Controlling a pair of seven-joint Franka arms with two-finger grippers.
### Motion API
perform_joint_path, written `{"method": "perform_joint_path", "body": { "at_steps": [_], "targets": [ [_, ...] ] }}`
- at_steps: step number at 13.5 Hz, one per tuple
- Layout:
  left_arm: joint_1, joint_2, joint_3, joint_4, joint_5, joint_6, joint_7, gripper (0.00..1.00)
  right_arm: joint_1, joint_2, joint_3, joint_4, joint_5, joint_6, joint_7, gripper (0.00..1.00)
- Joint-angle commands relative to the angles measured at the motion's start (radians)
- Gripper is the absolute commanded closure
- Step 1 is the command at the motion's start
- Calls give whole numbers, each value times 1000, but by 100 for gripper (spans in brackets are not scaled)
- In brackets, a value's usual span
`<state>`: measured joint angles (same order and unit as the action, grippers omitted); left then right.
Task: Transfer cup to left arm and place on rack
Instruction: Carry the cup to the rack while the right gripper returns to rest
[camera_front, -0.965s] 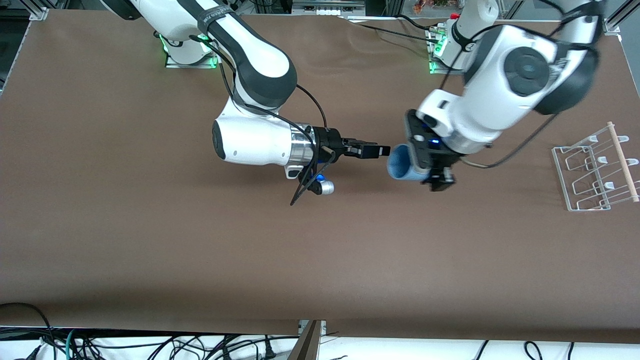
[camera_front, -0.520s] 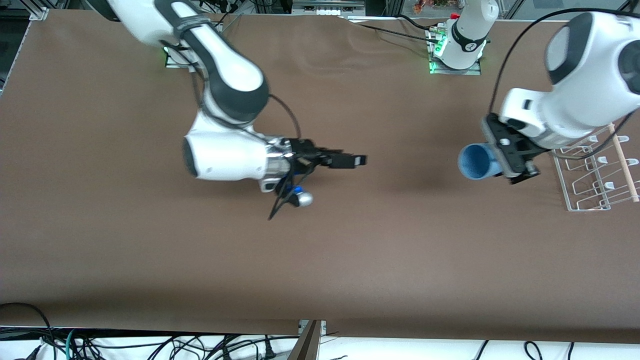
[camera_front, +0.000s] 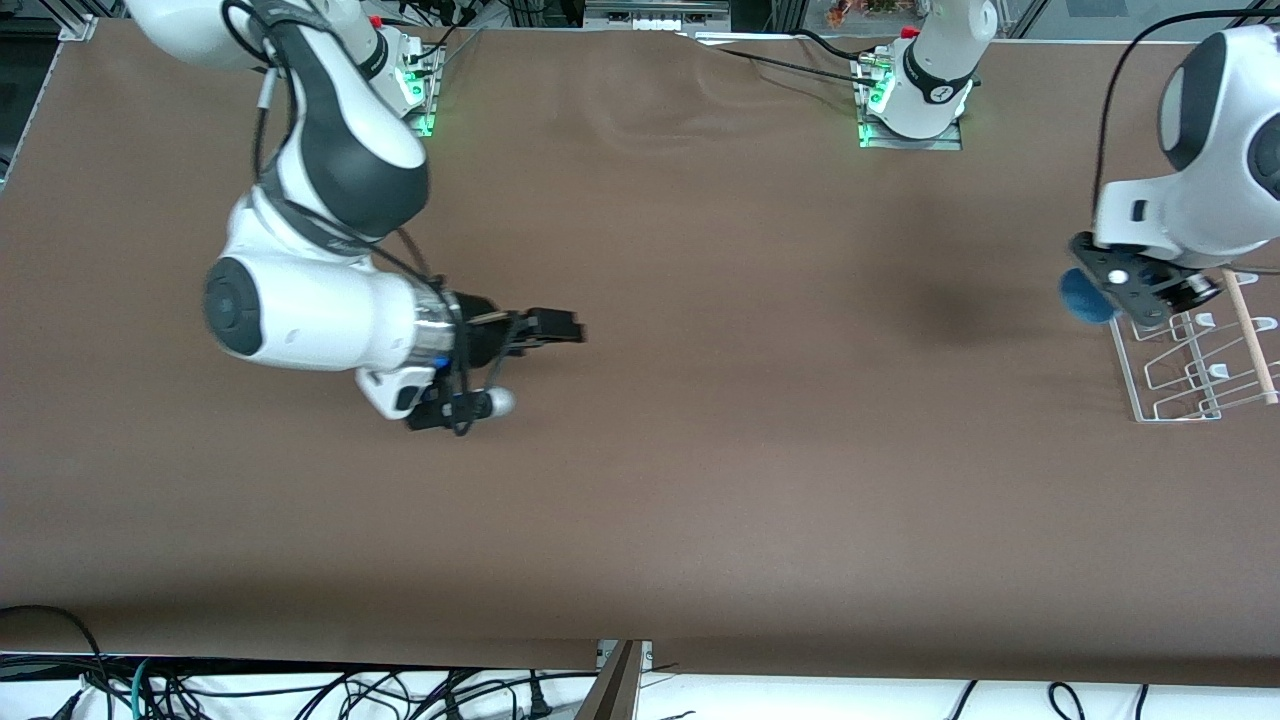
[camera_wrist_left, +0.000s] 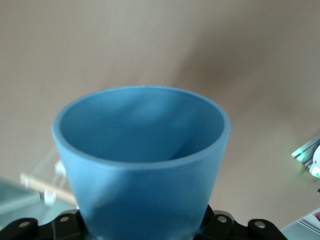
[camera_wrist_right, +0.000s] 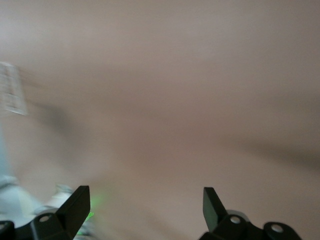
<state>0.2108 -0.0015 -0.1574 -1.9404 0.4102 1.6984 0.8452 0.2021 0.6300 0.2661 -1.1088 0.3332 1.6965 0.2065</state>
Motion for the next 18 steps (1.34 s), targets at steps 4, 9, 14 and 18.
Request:
{"method": "perform_joint_path", "body": {
  "at_steps": [4,9,14,18],
  "targets": [
    [74,-34,26,-147,260,-41,-329,100,-64,-244,-70,-195,-339,-116,-85,0],
    [113,-29,24,-215,401,-132,-328,100,-196,-432,-73,-302,-418,-115,-84,0],
    [105,128,24,-209,591,-155,-258,100,-243,-553,-123,-388,-459,-138,-116,0],
    [73,236,26,-195,717,-220,-247,100,-248,-567,-160,-387,-453,-179,-193,0]
  ]
}}
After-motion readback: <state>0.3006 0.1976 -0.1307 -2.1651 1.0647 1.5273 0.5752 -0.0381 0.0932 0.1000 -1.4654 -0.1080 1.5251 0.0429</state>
